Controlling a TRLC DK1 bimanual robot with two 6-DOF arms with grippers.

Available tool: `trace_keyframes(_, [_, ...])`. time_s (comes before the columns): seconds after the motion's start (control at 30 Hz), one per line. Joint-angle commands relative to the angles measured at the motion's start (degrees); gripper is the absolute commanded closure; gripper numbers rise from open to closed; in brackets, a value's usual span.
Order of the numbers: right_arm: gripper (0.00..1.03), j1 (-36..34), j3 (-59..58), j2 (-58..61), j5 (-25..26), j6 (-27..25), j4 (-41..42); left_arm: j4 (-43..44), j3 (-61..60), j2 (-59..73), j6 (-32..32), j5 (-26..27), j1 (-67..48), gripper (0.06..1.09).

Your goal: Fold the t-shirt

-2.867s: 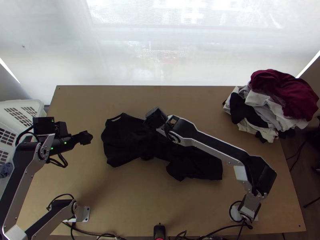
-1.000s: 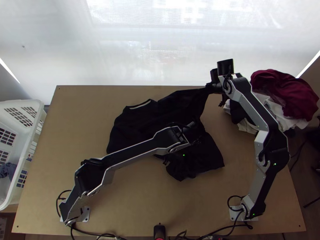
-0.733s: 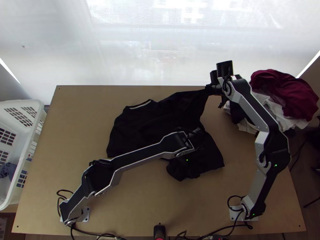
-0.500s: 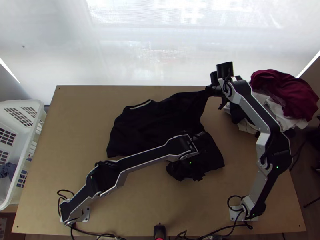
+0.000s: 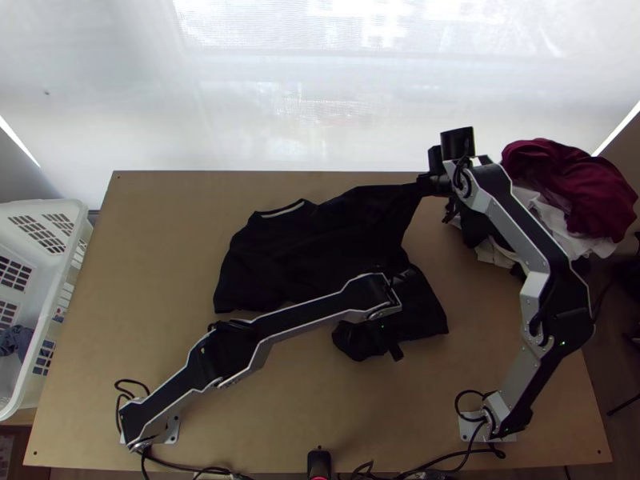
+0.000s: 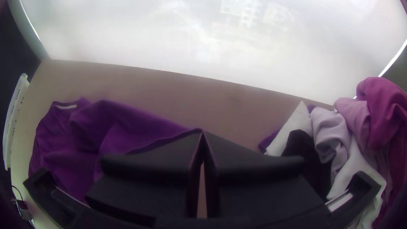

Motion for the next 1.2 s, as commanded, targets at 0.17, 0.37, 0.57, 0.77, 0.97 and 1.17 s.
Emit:
trace_keyframes(0.17, [1.0,-0.29,-1.16,-5.52,0.1,0.43,0.02,-3.24,0.53,-9.6,-3.4,-1.75,9.04,1.05])
trace_keyframes(0.37, [1.0,-0.82,-1.77,-10.44,0.1,0.17,0.02,-4.64,0.36,-20.85,-6.56,-1.57,16.68,1.05])
trace_keyframes(0.57, [1.0,-1.61,-3.53,-16.86,0.1,-1.15,-0.33,-5.79,-0.61,-31.31,-7.09,-1.66,25.03,1.05])
trace_keyframes(0.77, [1.0,-2.05,-3.71,-23.89,0.27,-2.56,-1.3,-6.14,-0.52,-39.83,-7.44,-1.57,35.84,1.05])
trace_keyframes(0.97, [1.0,-2.23,-2.47,-31.27,2.47,-3.26,-1.39,-4.47,-0.35,-47.39,-7.53,-1.57,46.3,1.05])
trace_keyframes(1.17, [1.0,-1.52,-1.07,-38.56,4.84,-4.31,-0.68,-2.18,-0.35,-54.69,-7.53,-1.75,51.84,1.05])
